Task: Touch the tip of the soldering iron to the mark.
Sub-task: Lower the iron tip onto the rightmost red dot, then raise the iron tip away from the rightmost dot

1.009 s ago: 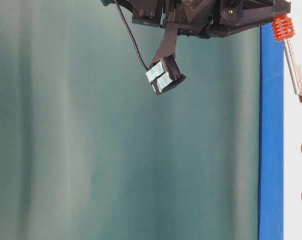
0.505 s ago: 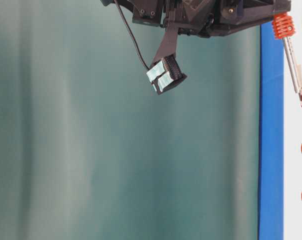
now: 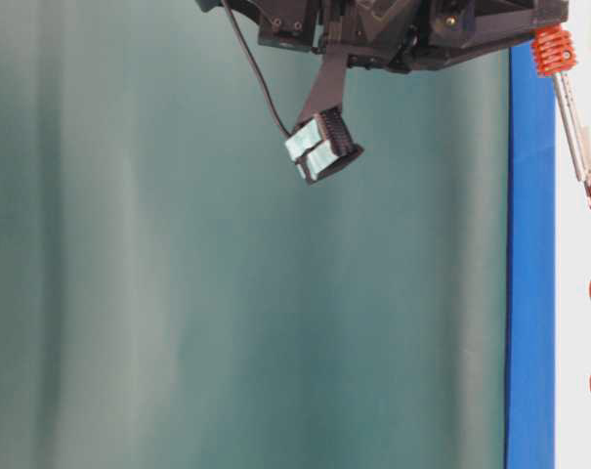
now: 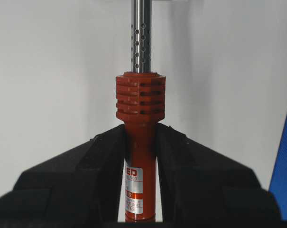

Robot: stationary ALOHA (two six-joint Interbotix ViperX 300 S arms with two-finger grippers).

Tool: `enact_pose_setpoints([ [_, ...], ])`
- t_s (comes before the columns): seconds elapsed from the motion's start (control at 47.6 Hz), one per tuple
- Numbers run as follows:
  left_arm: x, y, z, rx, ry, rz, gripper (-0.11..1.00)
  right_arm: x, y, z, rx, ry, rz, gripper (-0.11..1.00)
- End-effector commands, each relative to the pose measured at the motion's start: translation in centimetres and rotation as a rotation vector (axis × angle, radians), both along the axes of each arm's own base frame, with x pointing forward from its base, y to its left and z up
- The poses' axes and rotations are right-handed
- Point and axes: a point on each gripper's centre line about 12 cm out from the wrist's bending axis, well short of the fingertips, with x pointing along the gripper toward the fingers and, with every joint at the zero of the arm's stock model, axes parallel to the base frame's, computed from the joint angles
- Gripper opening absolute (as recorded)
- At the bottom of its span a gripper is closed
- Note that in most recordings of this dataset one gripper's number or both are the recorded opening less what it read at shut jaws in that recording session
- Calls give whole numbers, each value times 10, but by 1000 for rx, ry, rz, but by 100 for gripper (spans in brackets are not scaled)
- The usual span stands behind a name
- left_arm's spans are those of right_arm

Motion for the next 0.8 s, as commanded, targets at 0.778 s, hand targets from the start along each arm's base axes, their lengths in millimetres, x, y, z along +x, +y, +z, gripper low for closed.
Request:
enact_pose_setpoints([
  [0.778, 1, 0, 3, -3, -9, -1, 0, -9, -1, 105, -72, -228, -8, 6],
])
